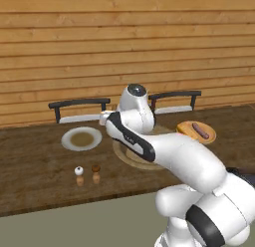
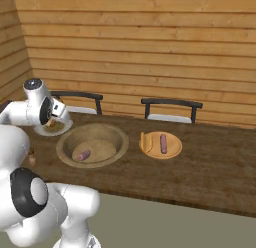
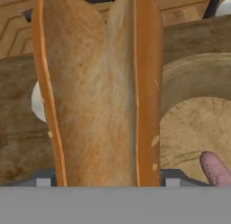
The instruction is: Place one bun and one sausage from the bowl on each plate.
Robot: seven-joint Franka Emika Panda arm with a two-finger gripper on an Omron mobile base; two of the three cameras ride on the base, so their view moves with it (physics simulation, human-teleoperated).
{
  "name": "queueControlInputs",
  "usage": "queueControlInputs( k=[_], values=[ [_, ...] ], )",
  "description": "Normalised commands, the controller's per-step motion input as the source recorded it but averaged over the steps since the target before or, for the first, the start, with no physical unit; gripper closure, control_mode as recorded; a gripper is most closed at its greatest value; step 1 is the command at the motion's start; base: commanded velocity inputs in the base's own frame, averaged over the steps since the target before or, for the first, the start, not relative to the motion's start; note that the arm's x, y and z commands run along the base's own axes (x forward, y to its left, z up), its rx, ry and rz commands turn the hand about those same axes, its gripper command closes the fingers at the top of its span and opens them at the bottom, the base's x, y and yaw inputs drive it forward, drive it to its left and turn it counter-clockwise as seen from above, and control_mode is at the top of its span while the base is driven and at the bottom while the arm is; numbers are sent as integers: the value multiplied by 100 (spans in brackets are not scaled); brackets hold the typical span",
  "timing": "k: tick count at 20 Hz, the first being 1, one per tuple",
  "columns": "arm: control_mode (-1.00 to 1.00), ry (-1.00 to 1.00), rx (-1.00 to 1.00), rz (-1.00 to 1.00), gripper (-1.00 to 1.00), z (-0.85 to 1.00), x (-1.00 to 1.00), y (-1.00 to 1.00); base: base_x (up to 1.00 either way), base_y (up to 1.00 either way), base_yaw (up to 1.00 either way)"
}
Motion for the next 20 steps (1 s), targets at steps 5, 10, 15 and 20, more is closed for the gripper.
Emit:
queueControlInputs(
  k=[5, 10, 15, 20],
  values=[
    [-100, 34, -1, 0, 100, -1, 31, 24, 0, 0, 0],
    [-100, 30, 0, 0, 100, -34, 25, 17, 0, 0, 0],
    [-100, 1, -8, 0, 100, -87, 19, 16, 0, 0, 0],
    [-100, -10, -1, 5, 100, -27, 30, 16, 0, 0, 0]
  ],
)
